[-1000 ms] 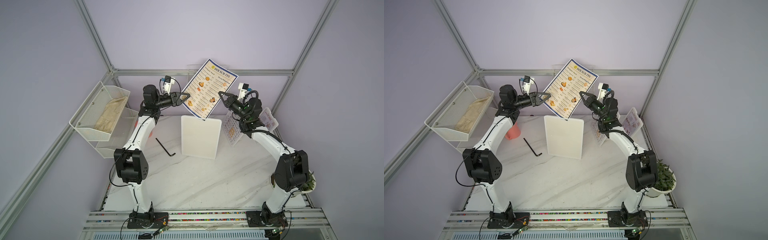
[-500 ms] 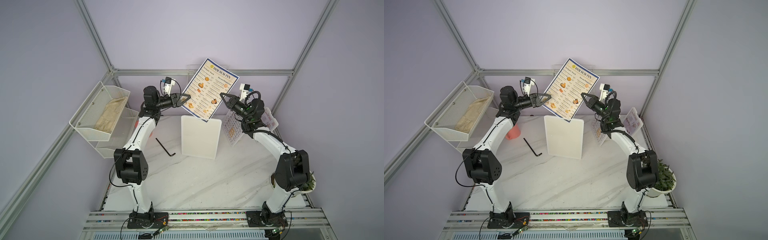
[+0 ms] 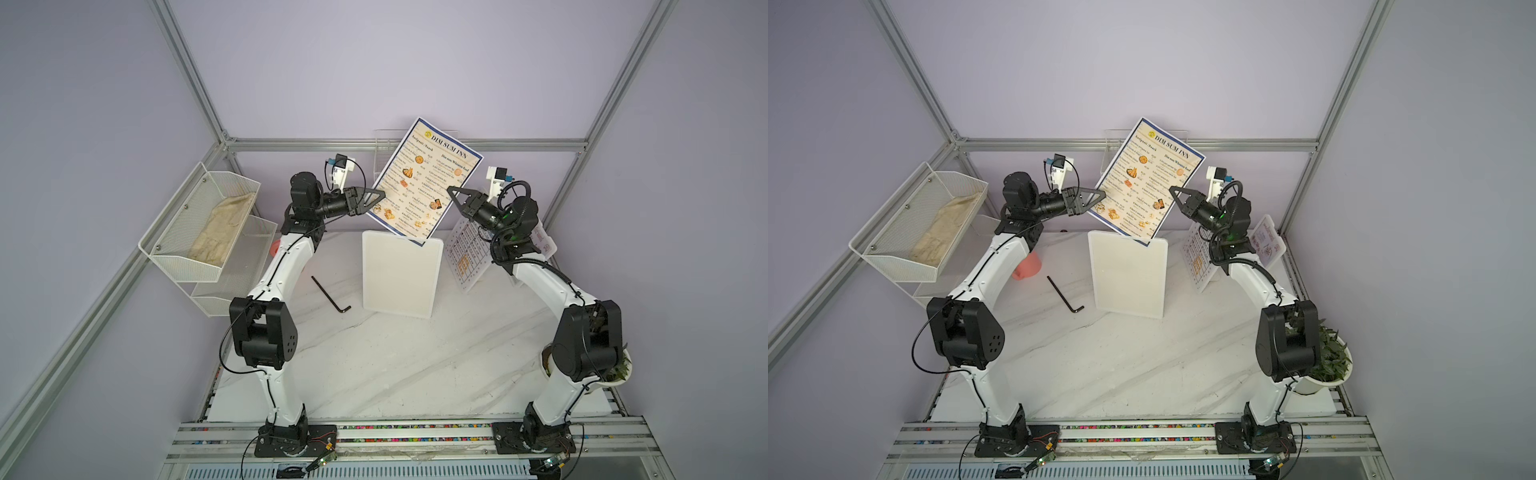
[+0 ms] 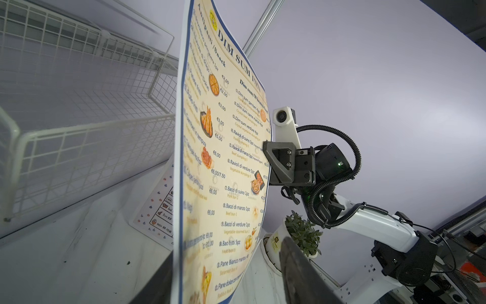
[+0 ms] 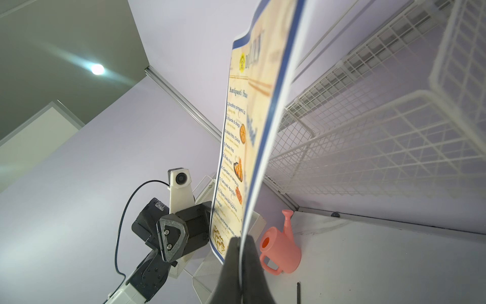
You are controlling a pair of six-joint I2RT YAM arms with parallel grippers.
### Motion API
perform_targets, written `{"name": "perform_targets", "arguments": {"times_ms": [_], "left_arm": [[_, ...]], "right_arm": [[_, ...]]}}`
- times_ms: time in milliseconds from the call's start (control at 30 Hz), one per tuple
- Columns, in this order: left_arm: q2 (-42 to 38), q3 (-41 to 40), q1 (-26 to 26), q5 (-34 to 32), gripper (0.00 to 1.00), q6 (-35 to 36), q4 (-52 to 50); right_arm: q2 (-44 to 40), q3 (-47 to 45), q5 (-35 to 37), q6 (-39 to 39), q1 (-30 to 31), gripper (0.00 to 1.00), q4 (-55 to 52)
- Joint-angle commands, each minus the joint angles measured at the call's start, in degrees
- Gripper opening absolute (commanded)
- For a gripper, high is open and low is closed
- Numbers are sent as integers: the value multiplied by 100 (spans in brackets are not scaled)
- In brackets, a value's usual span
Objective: Insert the menus into the narrow rack
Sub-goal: Insert the menu into the narrow rack.
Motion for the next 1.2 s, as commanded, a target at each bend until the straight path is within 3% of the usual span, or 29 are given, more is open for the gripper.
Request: {"name": "perform_targets", "arguments": {"times_ms": [0, 467, 833, 1033, 1167], "left_arm": [[-318, -81, -38, 154, 55, -17, 230], [-322, -85, -38, 208, 54, 195, -50], [-211, 100, -42, -28, 55, 731, -907], [36, 616, -38, -308, 72, 1145, -1866], [174, 805, -38, -275, 75, 1144, -2017]], "right_arm": [[-113, -11, -329, -54, -81, 0, 255], [138, 231, -1213, -102, -274, 0, 256], [204, 234, -1342, -74, -346, 0, 338], [255, 276, -1381, -27, -348, 0, 396], [271, 277, -1404, -10, -346, 0, 413]]}}
